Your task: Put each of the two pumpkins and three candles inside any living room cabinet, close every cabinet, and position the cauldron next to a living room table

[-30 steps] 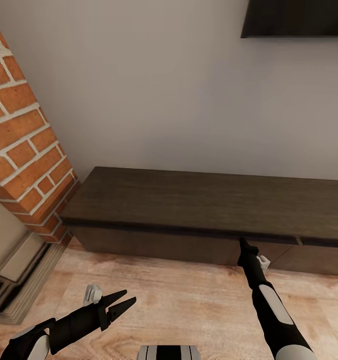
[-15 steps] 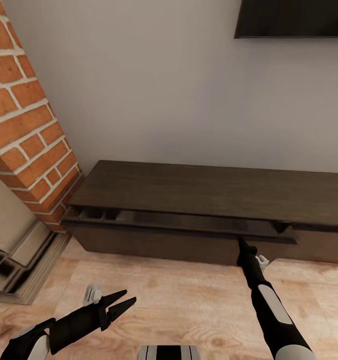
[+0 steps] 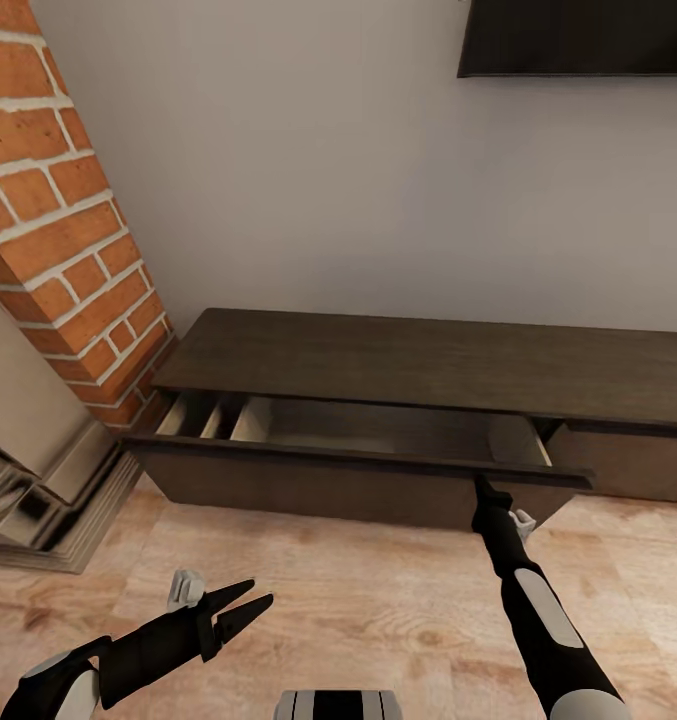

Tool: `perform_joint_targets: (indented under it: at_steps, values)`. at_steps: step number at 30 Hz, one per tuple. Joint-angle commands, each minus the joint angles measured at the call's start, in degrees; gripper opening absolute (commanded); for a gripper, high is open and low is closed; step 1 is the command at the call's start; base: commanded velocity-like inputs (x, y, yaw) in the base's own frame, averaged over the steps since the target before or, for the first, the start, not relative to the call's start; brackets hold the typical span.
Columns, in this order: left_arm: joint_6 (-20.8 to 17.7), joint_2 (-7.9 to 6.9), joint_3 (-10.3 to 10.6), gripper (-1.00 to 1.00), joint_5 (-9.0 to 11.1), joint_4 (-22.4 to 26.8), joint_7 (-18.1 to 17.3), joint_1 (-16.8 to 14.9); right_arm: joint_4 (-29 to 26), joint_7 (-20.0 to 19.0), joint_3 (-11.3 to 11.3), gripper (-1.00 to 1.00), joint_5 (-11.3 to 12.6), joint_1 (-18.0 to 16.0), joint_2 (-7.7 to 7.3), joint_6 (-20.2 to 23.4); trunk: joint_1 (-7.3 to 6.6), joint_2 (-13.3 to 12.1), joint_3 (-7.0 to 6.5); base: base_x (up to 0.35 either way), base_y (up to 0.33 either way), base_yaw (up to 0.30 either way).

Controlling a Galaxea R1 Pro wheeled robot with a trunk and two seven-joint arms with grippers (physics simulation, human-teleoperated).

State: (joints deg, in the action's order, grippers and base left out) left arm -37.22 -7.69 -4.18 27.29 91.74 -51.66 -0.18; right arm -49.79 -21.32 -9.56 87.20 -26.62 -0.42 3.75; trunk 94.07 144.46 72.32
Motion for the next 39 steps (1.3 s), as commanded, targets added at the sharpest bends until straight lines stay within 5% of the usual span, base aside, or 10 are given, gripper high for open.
perform_joint_targets:
  at_steps: [1, 39]
  values:
    - [-0.40, -0.02, -0.03, 1.00, 0.30, 0.02, -0.02, 0.00, 0.75, -0.12, -1.61, -1.00, 0.94, -0.01, -0.02, 0.38, -0.03, 0.01, 0.04, -0.217, 0.000, 0.000]
    - [-0.49, -0.04, -0.03, 1.00, 0.30, 0.02, -0.02, 0.00, 0.81, -0.12, -1.61, -1.00, 0.86, -0.01, -0.02, 0.38, -0.03, 0.01, 0.04, -0.135, 0.000, 0.000]
